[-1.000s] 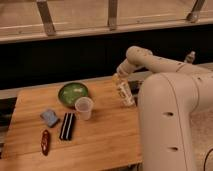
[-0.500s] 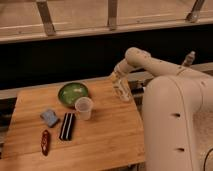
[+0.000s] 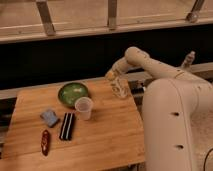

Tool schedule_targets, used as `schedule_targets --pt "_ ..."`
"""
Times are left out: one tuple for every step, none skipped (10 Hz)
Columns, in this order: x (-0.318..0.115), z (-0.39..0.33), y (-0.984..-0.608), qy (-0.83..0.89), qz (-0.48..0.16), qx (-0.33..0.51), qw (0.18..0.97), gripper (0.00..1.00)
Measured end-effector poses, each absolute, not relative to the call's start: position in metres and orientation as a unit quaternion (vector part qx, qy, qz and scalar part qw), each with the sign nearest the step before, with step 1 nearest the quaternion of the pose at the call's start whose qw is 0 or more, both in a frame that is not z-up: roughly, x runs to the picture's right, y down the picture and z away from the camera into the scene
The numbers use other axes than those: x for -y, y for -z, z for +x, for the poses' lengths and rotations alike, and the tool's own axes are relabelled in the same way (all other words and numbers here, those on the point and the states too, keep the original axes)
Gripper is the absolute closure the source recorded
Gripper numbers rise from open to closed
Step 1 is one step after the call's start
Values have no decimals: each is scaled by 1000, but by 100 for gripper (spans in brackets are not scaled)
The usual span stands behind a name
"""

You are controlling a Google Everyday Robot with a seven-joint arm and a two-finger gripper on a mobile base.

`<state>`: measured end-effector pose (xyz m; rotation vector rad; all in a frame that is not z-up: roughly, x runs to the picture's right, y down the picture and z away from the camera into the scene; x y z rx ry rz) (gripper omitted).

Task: Stand the bottle upright

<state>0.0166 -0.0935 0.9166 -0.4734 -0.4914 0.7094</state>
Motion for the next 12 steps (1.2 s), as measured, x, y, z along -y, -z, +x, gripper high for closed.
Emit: schedule_targets --pt "98 7 -916 -335 -227 248 880 100" --pt "102 0 -915 -330 -227 259 879 100" --pt "104 -5 -915 -327 -228 267 877 100" --pt "106 -11 -914 -323 -229 277 875 100" --pt "110 -23 -913 -317 -232 293 872 100" --pt "113 -32 -910 -313 -235 308 867 100" --pt "114 -37 -908 -311 -239 324 861 100" --pt "116 -41 -906 -313 -249 357 844 100" --pt "115 -40 -906 -316 -257 380 830 100" --pt "118 -36 -904 -321 -261 402 817 100" --pt "117 -35 -904 -322 -264 414 809 100" --pt "118 -36 -903 -322 -263 416 808 100"
